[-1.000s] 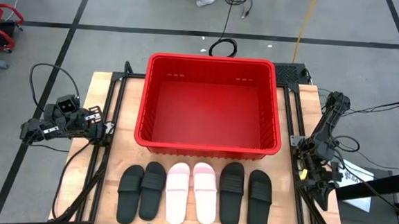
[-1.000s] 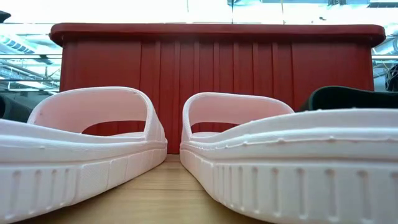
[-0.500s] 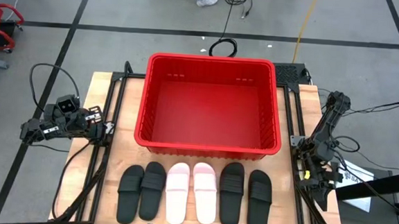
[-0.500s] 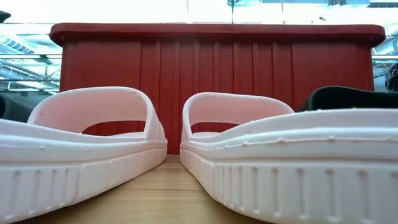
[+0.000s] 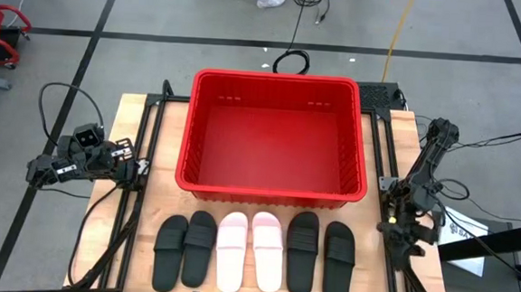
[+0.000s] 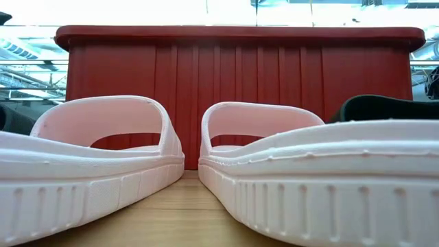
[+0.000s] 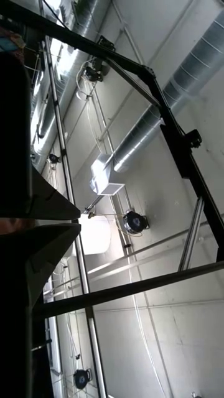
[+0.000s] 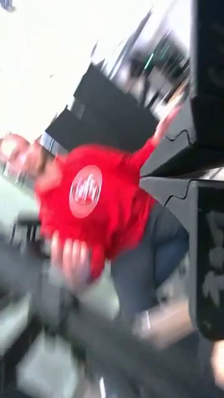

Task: Pick and place slides into bin
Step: Put the black slide into the red organizer bin

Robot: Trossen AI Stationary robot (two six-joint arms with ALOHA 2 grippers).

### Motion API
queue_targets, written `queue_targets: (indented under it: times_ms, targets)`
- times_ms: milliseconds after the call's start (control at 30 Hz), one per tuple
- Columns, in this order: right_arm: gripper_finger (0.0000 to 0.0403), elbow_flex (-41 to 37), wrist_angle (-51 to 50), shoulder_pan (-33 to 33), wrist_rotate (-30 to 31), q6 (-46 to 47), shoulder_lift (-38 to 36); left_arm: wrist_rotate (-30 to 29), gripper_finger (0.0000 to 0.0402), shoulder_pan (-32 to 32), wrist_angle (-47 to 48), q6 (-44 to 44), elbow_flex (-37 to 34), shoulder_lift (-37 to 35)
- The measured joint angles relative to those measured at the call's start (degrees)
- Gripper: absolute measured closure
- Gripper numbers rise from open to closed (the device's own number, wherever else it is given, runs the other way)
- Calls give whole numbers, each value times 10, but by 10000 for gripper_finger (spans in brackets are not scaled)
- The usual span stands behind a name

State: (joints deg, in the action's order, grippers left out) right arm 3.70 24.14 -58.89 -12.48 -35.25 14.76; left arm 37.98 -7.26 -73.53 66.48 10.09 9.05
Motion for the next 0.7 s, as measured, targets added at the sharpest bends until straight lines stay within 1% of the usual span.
queue_targets:
  times_ms: [200, 500, 600, 700]
  targets:
    - [399, 0, 38, 0, 195, 59, 0, 0, 376, 0, 0, 0, 0, 0]
    - [399, 0, 39, 0, 429, 121, 0, 0, 376, 0, 0, 0, 0, 0]
    - [399, 0, 45, 0, 482, 134, 0, 0, 376, 0, 0, 0, 0, 0]
    - [399, 0, 47, 0, 484, 135, 0, 0, 376, 0, 0, 0, 0, 0]
